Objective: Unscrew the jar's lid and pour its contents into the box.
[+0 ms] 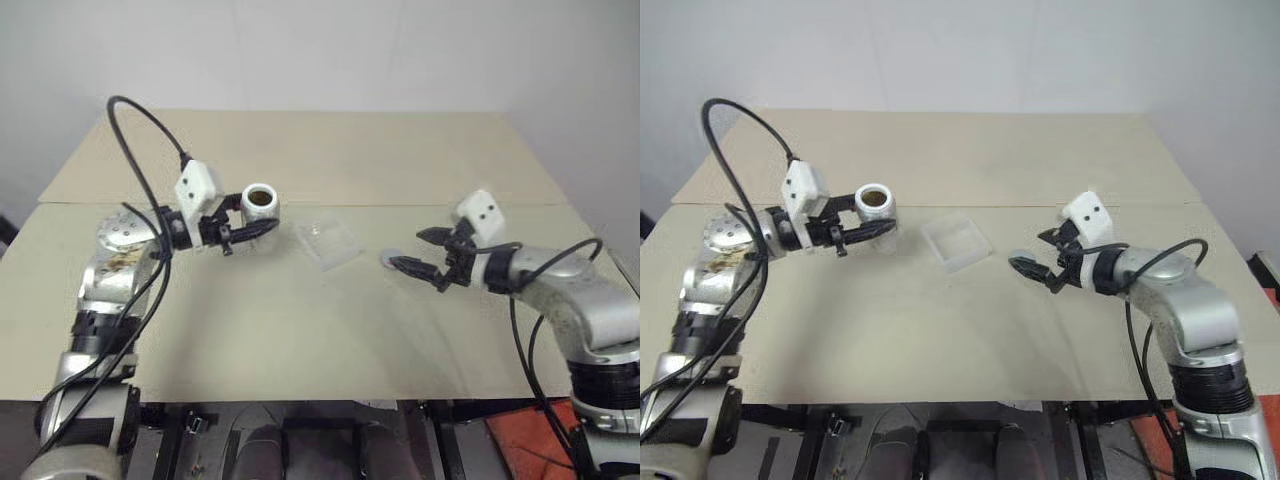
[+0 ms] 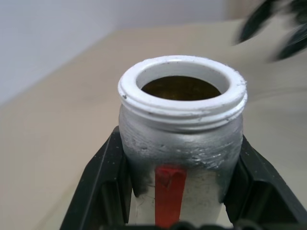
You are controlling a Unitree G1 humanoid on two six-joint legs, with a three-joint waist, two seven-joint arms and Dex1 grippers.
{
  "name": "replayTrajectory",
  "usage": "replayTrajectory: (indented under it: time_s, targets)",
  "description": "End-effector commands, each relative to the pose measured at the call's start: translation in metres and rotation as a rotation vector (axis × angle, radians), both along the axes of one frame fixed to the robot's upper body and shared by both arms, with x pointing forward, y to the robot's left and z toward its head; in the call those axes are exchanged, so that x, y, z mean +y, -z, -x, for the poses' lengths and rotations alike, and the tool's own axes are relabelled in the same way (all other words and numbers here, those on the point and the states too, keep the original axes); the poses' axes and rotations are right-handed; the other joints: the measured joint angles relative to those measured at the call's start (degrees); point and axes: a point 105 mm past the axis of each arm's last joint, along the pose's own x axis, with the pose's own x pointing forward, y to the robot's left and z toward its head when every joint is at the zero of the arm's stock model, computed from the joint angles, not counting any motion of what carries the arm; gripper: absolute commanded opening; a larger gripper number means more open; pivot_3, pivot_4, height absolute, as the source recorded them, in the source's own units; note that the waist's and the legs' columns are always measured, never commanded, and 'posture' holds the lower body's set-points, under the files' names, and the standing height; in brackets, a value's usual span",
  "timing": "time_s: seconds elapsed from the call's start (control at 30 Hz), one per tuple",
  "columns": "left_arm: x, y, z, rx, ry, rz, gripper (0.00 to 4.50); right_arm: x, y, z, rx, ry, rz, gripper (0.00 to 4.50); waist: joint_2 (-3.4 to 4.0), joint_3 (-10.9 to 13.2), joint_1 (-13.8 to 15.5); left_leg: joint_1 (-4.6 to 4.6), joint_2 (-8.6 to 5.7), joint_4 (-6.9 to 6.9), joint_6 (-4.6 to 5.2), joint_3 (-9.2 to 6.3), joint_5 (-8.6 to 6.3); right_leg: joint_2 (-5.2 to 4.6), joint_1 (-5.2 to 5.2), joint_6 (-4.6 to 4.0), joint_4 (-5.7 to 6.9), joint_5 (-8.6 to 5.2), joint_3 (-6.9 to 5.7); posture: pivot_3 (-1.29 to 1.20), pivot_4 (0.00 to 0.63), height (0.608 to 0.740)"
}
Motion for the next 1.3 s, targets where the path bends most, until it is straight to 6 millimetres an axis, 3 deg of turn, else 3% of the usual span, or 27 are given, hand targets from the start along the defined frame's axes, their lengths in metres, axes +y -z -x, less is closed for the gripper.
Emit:
replayTrajectory:
  time_s: [0.03,0.1,0.23,0.4,0.6,0.77,0.9,1.3]
  targets:
    - [-0.006,-0.044,-0.027,-0.396,-0.169,-0.171,2.06,0.003,-0.031,0.015,-0.058,-0.087,-0.032,4.46,-0.01,0.01,0.48,-0.01,-0.01,0.00,0.01,0.00,0.00,0.00,-0.01,0.01,-0.05,0.01,0.00,0.00,0.150,0.740]
    - [-0.020,-0.051,-0.029,-0.630,-0.126,-0.389,2.06,0.004,-0.034,0.017,-0.068,-0.103,-0.025,4.46,-0.03,0.01,0.61,-0.07,-0.02,-0.01,0.03,0.00,-0.02,-0.01,-0.01,0.02,-0.05,0.02,-0.01,0.00,0.150,0.740]
    - [-0.052,-0.045,-0.025,-0.914,0.040,-0.674,2.06,0.005,-0.035,0.017,-0.086,-0.100,-0.010,4.46,-0.03,0.01,0.60,-0.12,-0.05,-0.02,0.04,0.06,-0.03,-0.05,-0.04,0.04,-0.01,0.04,0.02,0.00,0.150,0.740]
    - [-0.085,-0.009,-0.028,-1.037,0.187,-0.898,2.06,0.006,-0.035,0.015,-0.113,-0.082,0.022,4.46,-0.03,0.01,0.55,-0.12,-0.04,0.00,0.04,0.08,-0.02,-0.04,-0.06,0.05,0.00,0.03,0.01,0.00,0.150,0.740]
    - [-0.111,0.015,-0.038,-1.315,0.148,-1.047,2.06,0.012,-0.045,0.019,-0.162,-0.097,0.036,4.46,-0.04,0.02,0.50,-0.15,-0.03,0.02,0.04,0.08,-0.02,-0.03,-0.14,0.06,0.10,0.03,0.02,0.00,0.150,0.740]
    - [-0.113,0.031,-0.034,-1.476,0.191,-1.091,2.06,0.016,-0.043,0.024,-0.145,-0.130,0.030,4.46,-0.04,0.02,0.48,-0.26,-0.03,0.01,0.04,0.07,-0.02,-0.03,-0.25,0.06,0.24,0.03,0.02,0.00,0.150,0.740]
    - [-0.109,0.030,-0.032,-1.551,0.196,-1.099,2.06,0.016,-0.036,0.022,-0.111,-0.122,0.033,4.46,-0.05,0.03,0.50,-0.27,-0.03,0.03,0.04,0.07,-0.02,-0.04,-0.25,0.06,0.23,0.03,0.01,0.00,0.150,0.740]
    - [-0.099,0.024,-0.037,-1.477,0.110,-1.045,2.06,0.018,-0.034,0.025,-0.105,-0.136,0.036,4.46,-0.05,0.03,0.56,-0.32,-0.04,0.06,0.04,0.06,-0.02,-0.05,-0.26,0.07,0.25,0.04,-0.01,0.00,0.150,0.740]
